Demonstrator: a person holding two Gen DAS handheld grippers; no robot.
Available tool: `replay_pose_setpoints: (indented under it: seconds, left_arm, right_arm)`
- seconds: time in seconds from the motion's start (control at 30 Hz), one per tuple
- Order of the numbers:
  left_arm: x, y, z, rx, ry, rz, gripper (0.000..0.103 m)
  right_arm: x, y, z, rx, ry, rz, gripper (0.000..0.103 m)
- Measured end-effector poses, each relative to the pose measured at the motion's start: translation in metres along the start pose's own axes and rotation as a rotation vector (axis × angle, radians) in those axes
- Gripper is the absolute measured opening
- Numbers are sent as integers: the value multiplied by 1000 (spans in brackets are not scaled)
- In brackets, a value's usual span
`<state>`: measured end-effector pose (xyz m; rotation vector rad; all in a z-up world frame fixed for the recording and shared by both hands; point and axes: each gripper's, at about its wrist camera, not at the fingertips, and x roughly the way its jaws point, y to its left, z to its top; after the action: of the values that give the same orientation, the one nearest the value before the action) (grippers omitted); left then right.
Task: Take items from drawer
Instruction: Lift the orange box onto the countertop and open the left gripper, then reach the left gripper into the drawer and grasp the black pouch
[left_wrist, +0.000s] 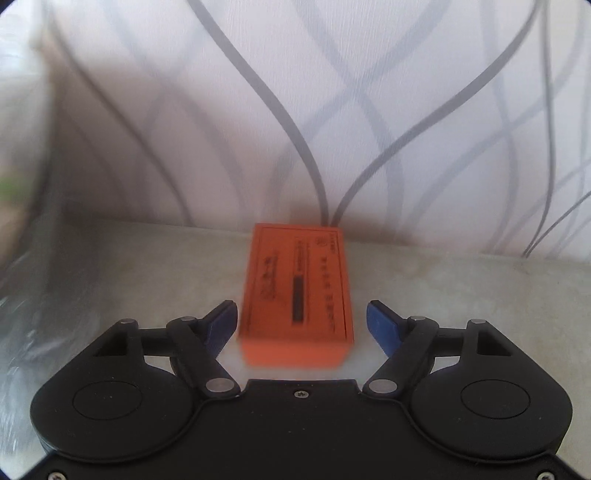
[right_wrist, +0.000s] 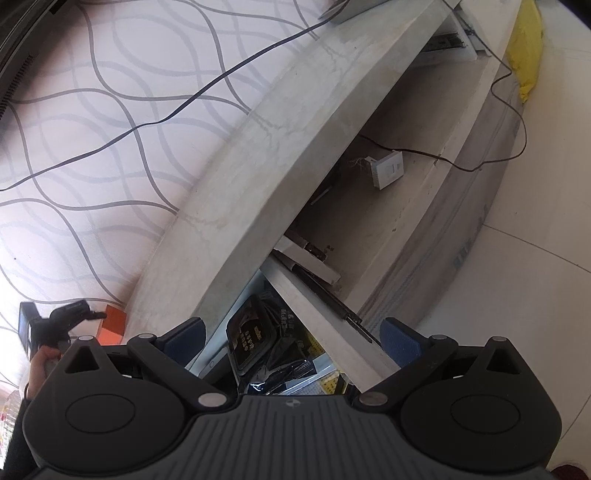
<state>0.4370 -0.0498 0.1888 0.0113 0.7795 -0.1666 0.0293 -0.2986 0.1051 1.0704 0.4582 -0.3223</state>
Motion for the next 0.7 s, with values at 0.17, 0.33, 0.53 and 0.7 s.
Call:
replay_pose_setpoints:
  seconds: [0.17, 0.33, 0.53, 0.7]
  left_arm:
    - [-91, -43, -68, 135, -88, -168, 85]
    - [-155, -117, -165, 253, 31, -319, 101]
    - [-138, -185, -248, 248, 271, -353, 102]
    - [-70, -207, -242, 206, 297, -221, 102]
  right_arm:
    - [0, -2, 1, 17, -13, 11, 103]
    - [-5, -9, 3, 69, -71, 32, 103]
    - [-3, -14, 4, 105, -57, 53, 103]
    - [-13, -24, 9, 144, -86, 61, 103]
